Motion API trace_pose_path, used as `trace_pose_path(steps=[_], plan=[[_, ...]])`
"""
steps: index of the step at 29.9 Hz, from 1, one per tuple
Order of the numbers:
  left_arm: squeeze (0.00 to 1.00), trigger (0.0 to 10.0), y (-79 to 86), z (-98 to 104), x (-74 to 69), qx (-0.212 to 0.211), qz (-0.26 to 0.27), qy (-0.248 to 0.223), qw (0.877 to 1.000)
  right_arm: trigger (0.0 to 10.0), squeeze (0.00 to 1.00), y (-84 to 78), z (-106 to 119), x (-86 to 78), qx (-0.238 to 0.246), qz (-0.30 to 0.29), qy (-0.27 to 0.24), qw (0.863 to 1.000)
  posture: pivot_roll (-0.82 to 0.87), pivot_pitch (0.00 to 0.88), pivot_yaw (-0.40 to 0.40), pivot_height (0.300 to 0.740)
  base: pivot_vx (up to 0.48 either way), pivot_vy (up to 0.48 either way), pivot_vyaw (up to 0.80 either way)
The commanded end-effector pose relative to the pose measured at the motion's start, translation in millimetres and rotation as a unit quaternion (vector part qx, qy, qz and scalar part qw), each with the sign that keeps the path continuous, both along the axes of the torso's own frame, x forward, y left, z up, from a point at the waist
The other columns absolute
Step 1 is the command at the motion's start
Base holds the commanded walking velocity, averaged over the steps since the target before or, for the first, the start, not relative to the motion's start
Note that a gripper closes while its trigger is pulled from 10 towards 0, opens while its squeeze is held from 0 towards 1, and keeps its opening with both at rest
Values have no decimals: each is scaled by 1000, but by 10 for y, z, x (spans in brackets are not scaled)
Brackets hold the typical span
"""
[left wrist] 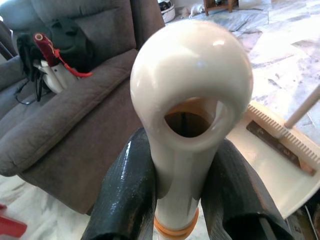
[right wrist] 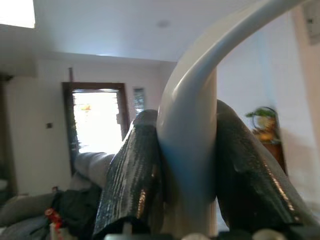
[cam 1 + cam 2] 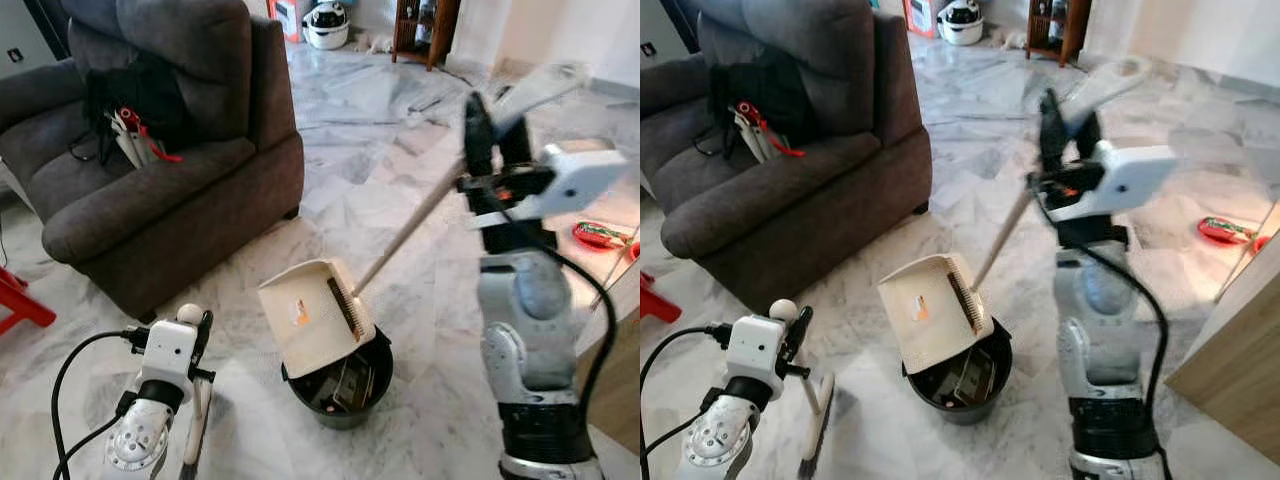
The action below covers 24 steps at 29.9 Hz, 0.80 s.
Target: Sweep floor
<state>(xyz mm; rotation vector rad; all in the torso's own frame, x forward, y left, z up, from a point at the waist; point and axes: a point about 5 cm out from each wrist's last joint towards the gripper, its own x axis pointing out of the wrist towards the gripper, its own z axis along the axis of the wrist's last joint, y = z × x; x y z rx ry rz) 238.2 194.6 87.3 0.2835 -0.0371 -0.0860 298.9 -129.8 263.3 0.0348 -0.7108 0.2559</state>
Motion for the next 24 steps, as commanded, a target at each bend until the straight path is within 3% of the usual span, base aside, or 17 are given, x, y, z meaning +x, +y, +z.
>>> trace_pose_path(steps=[1, 8, 24], plan=[[0, 10000, 39, 51, 7, 14, 1, -13, 1000, 10000, 0, 165, 162, -137, -19, 25, -60, 998, 56, 94, 98, 740, 0, 0, 0], [0, 10000, 34, 52, 8, 13, 2, -14, 1000, 10000, 0, 472, 150, -229, -63, 61, -84, 993, 57, 96, 97, 740, 0, 0, 0], [0, 10000, 33, 50, 7, 13, 2, -14, 1000, 10000, 0, 683, 203, -320, -106, 48, -127, 985, 59, 96, 95, 740, 0, 0, 0]])
